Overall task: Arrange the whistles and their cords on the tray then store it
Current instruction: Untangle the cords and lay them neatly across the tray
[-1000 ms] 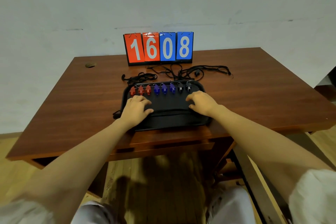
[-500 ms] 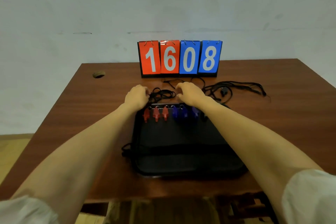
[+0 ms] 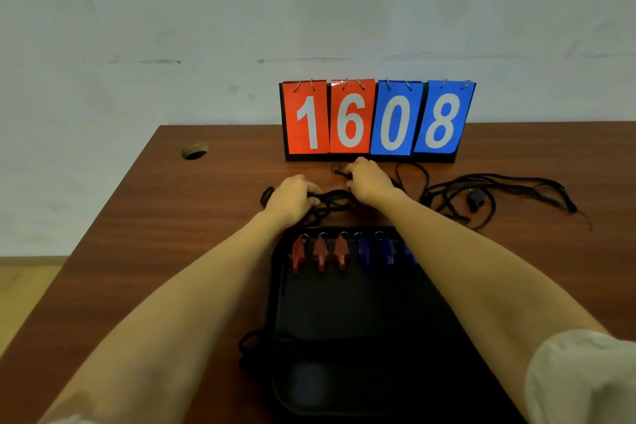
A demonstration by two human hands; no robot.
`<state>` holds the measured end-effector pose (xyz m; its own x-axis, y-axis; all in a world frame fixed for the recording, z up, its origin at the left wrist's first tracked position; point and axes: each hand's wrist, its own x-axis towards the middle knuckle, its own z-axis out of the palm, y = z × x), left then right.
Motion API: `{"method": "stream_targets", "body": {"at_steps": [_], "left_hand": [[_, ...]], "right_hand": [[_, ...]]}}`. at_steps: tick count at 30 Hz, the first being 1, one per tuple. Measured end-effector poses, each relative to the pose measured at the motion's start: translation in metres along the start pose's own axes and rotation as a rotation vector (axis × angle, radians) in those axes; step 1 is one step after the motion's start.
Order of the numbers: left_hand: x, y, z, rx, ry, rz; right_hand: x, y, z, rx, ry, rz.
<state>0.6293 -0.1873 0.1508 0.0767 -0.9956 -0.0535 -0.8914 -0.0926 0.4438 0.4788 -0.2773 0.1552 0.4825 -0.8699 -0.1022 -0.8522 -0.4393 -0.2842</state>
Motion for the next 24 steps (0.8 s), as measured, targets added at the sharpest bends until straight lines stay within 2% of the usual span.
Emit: {"method": "stream_targets", "body": {"at_steps": [2, 5, 7, 9, 11, 14, 17, 19, 22, 24], "left_hand": [[0.0, -0.005, 0.0, 0.024, 0.077, -0.017], [-0.002, -0.004, -0.004, 0.178, 0.061, -0.074], [-0.004, 0.002, -0.006, 0.209, 0.112, -0.109], [-0.006, 0.016, -0.009, 0.088, 0.234, -0.108], [-0.007, 0.037, -0.017, -0.15, 0.288, -0.083], [-0.014, 0.078, -0.034, -0.532, 0.268, -0.015], [-0.022, 0.111, -0.048, -0.788, 0.365, -0.011], [-0.029, 0.127, -0.06, -0.839, 0.409, -0.005], [-0.04, 0.147, -0.08, -0.718, 0.43, 0.045], [-0.048, 0.159, -0.093, -0.604, 0.445, 0.098]], "right_hand": [[-0.002, -0.001, 0.003, -0.026, 0.036, 0.002], [-0.009, 0.001, 0.0, -0.054, 0.032, -0.003], [-0.013, 0.004, -0.004, 0.052, 0.093, 0.015], [-0.019, 0.005, -0.012, 0.293, 0.192, 0.038], [-0.031, 0.002, -0.026, 0.489, 0.268, -0.004], [-0.055, -0.006, -0.052, 0.621, 0.334, -0.085], [-0.077, -0.008, -0.078, 0.665, 0.364, -0.129], [-0.089, -0.008, -0.096, 0.673, 0.404, -0.137], [-0.106, -0.01, -0.129, 0.664, 0.489, -0.158], [-0.117, -0.012, -0.149, 0.564, 0.502, -0.23]]}}
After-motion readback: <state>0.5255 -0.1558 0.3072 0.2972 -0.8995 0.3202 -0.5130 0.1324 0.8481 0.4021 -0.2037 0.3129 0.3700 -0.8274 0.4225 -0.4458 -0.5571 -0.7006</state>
